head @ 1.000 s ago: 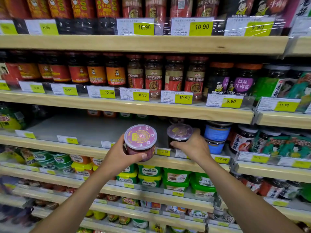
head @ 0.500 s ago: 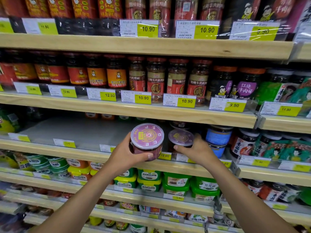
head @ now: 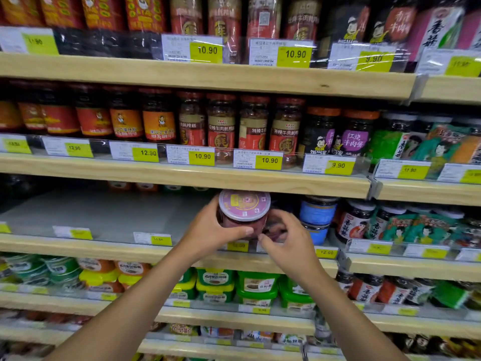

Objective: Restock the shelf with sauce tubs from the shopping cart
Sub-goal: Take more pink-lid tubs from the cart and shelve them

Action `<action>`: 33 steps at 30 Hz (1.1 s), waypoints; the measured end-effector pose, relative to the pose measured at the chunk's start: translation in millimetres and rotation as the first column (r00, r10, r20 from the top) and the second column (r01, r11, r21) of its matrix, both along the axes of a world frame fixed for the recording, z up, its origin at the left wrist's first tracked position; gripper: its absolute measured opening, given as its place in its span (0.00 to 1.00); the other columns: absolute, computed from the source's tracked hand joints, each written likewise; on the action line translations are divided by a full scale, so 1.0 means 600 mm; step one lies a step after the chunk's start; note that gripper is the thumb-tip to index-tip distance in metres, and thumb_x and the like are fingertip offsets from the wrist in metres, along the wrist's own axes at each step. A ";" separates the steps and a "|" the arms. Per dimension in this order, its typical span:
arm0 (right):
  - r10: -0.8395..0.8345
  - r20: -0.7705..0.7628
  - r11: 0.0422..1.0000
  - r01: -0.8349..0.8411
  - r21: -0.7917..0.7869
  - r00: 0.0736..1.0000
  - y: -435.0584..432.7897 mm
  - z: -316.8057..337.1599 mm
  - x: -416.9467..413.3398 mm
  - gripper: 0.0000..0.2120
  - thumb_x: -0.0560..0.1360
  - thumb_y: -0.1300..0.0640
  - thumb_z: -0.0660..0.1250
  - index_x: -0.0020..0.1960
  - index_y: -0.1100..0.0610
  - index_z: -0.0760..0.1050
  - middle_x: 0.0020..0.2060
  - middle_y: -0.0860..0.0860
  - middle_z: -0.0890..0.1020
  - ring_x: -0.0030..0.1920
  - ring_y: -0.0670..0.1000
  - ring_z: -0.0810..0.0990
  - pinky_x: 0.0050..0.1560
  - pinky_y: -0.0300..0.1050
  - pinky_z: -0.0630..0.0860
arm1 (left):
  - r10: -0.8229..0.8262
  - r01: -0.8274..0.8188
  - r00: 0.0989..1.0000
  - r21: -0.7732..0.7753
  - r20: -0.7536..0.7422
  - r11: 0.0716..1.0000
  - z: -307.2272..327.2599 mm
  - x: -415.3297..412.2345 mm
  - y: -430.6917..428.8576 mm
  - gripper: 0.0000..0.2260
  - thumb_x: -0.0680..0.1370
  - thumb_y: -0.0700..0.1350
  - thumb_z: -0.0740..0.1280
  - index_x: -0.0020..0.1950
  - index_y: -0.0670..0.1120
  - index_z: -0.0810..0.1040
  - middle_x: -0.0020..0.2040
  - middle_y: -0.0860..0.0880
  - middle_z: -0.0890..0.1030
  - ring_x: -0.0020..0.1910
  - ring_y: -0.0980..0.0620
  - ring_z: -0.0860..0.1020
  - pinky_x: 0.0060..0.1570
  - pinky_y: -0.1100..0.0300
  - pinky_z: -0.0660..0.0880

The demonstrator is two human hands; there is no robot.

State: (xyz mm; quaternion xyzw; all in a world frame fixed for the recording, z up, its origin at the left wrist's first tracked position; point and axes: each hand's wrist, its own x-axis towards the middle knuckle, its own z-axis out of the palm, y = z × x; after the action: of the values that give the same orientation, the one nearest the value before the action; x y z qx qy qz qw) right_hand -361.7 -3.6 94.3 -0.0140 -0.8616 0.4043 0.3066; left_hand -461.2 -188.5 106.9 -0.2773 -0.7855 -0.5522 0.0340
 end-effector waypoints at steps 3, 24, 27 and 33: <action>-0.023 0.021 0.999 0.022 0.041 1.000 0.015 -0.003 0.000 0.28 0.66 0.51 0.78 0.64 0.43 0.73 0.51 0.42 0.75 0.48 0.39 0.80 0.49 0.34 0.75 | 0.016 -0.016 1.000 -0.010 -0.004 1.000 0.003 -0.015 0.024 0.34 0.56 0.64 0.82 0.60 0.63 0.76 0.58 0.65 0.82 0.59 0.65 0.79 0.62 0.56 0.77; -0.212 0.030 0.969 0.206 0.139 0.977 0.050 -0.026 -0.044 0.25 0.76 0.47 0.72 0.70 0.50 0.72 0.58 0.50 0.77 0.59 0.51 0.76 0.55 0.44 0.74 | -0.047 0.047 0.998 0.001 0.034 0.999 0.000 -0.055 0.100 0.35 0.63 0.66 0.80 0.65 0.54 0.77 0.61 0.55 0.83 0.61 0.56 0.80 0.64 0.48 0.77; -0.172 0.053 0.982 0.167 0.091 0.984 0.053 -0.029 -0.045 0.26 0.76 0.46 0.71 0.72 0.48 0.69 0.60 0.47 0.79 0.59 0.49 0.78 0.55 0.48 0.78 | -0.084 0.086 0.992 -0.026 0.090 0.996 -0.009 -0.061 0.092 0.38 0.63 0.66 0.77 0.69 0.52 0.76 0.64 0.54 0.81 0.63 0.55 0.79 0.67 0.49 0.75; -0.110 0.086 0.994 0.110 -0.001 0.990 0.054 -0.033 -0.042 0.26 0.77 0.48 0.71 0.72 0.42 0.66 0.55 0.38 0.80 0.55 0.44 0.81 0.54 0.52 0.81 | -0.120 0.120 0.984 0.007 0.129 0.993 -0.012 -0.060 0.087 0.39 0.62 0.65 0.78 0.69 0.51 0.76 0.63 0.53 0.82 0.64 0.54 0.79 0.68 0.47 0.75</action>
State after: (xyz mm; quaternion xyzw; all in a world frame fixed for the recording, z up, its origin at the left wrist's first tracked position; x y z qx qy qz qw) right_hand -387.0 28.8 74.8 -0.0797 -0.8707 0.3883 0.2911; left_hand -497.1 -136.2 99.7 -0.2879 -0.7680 -0.5699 -0.0505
